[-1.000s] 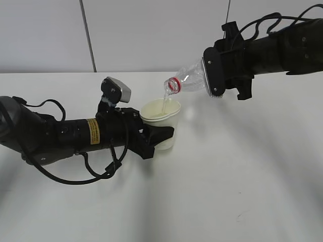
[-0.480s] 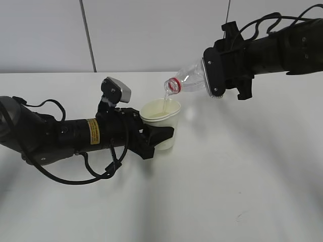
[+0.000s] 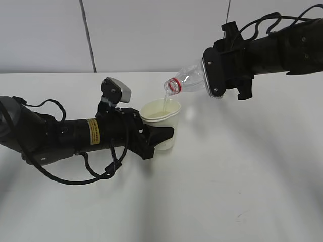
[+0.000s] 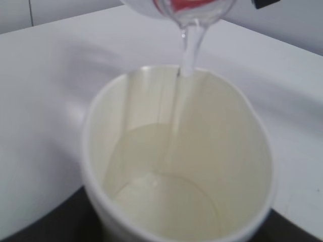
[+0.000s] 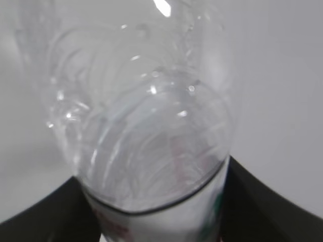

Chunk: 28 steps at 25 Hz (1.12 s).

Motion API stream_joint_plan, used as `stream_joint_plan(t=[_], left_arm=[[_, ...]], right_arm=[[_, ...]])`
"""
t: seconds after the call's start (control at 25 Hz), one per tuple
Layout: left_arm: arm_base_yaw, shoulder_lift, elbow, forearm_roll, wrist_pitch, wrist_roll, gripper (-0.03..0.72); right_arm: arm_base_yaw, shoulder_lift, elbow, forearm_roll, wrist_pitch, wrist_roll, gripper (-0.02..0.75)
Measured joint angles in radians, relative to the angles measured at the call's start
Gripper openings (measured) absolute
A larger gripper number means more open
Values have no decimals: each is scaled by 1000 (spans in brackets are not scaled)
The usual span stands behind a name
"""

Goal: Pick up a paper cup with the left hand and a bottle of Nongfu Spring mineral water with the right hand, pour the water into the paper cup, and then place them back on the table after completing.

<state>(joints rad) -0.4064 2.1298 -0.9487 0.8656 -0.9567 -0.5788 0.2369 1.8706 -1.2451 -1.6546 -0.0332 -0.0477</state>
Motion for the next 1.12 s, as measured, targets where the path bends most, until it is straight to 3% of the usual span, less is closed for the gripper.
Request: stream_joint_plan(t=[1.12], left_arm=[[0,0,0,1,1,0,377]], right_arm=[[0,0,0,-18,0,16,437]])
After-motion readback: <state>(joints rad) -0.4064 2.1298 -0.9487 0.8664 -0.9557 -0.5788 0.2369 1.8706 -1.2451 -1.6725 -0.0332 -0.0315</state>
